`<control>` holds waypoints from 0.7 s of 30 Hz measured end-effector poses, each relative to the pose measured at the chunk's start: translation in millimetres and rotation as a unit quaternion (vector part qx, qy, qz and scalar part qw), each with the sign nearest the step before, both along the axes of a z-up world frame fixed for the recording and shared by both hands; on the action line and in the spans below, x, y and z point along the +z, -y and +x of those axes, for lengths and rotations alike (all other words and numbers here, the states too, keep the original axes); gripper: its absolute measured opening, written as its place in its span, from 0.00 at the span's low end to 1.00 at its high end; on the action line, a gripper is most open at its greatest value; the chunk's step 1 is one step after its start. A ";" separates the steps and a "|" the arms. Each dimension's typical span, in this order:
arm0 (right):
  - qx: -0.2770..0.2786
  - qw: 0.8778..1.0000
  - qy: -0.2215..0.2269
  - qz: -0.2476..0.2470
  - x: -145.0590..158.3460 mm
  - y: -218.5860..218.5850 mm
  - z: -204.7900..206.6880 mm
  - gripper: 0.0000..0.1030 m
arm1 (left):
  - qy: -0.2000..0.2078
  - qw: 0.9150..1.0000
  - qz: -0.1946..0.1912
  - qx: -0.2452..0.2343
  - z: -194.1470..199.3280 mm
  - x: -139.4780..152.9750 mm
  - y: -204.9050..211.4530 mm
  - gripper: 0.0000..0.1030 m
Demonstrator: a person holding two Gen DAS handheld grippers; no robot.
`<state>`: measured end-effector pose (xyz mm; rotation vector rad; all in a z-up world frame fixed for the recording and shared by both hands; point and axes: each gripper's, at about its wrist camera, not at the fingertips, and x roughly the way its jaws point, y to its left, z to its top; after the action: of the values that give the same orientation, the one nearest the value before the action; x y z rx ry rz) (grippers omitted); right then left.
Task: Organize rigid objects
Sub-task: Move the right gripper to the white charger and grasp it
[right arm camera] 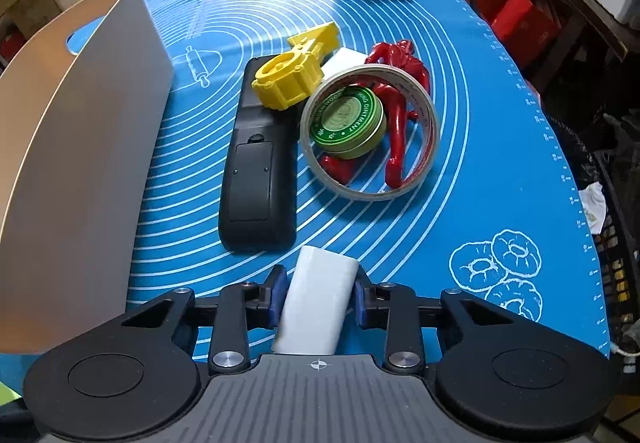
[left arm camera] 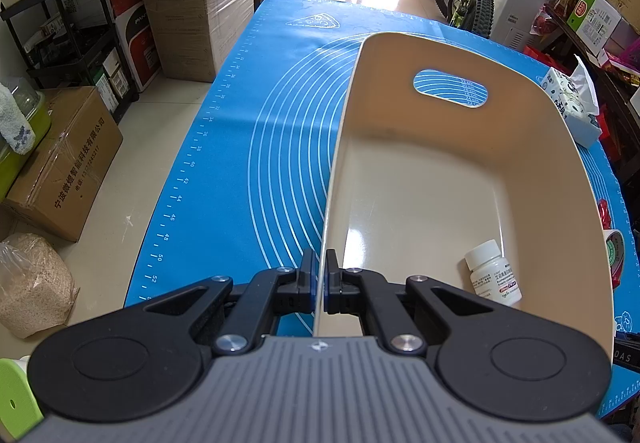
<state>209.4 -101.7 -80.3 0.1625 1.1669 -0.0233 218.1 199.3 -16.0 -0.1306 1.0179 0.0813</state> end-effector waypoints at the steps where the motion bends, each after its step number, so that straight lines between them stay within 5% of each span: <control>1: 0.000 1.000 0.000 0.000 0.2 0.0 -0.3 0.39 | 0.000 1.000 0.000 0.000 0.0 0.0 -0.1 0.05; 21: -0.024 0.998 0.060 -0.019 29.4 14.5 -5.4 0.35 | 0.000 1.000 0.000 0.000 0.2 0.2 -0.3 0.05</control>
<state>204.0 -116.2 -50.9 0.1565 1.0430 -0.0765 218.3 199.6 -15.8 -0.1314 1.0183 0.0811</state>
